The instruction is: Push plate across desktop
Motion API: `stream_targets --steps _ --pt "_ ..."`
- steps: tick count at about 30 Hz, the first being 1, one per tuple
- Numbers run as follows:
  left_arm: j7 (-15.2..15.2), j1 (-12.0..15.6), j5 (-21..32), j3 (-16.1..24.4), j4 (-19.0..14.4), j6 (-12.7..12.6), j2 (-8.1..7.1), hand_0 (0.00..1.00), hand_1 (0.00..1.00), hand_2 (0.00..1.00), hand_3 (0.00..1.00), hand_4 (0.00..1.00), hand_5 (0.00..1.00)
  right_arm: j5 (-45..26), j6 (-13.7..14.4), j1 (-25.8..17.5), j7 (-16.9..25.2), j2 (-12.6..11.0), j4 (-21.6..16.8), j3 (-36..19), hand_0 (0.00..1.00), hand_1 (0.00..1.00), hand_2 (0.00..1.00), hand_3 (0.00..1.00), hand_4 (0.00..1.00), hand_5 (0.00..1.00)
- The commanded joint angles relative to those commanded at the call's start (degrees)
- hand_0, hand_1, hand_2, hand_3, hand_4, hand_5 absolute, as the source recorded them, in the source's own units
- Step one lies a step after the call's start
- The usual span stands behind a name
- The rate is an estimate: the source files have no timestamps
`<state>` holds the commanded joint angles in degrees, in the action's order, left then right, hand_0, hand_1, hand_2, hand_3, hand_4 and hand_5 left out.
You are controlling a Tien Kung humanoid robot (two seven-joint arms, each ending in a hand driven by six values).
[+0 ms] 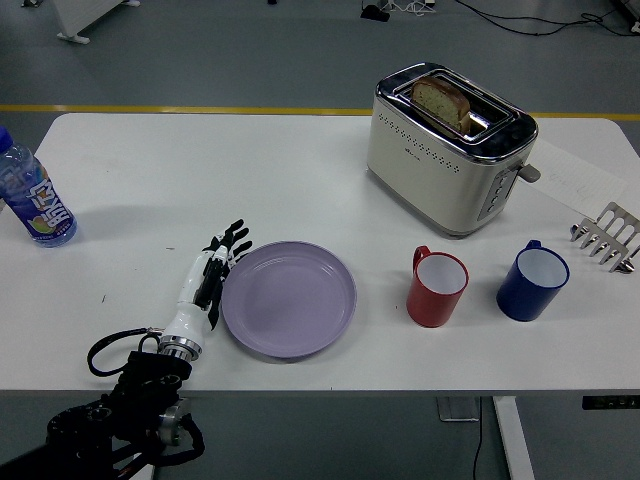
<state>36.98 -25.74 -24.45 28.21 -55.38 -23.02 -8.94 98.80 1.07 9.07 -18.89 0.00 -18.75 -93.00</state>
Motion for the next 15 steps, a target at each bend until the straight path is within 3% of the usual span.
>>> stream_targets --steps 15 --pt "0.00 -1.56 1.08 -3.57 -0.60 0.38 0.15 0.824 0.867 0.921 0.906 0.482 0.998 0.15 -0.05 -0.02 0.03 0.00 0.01 -0.07 0.576 0.542 0.616 0.617 0.136 0.641"
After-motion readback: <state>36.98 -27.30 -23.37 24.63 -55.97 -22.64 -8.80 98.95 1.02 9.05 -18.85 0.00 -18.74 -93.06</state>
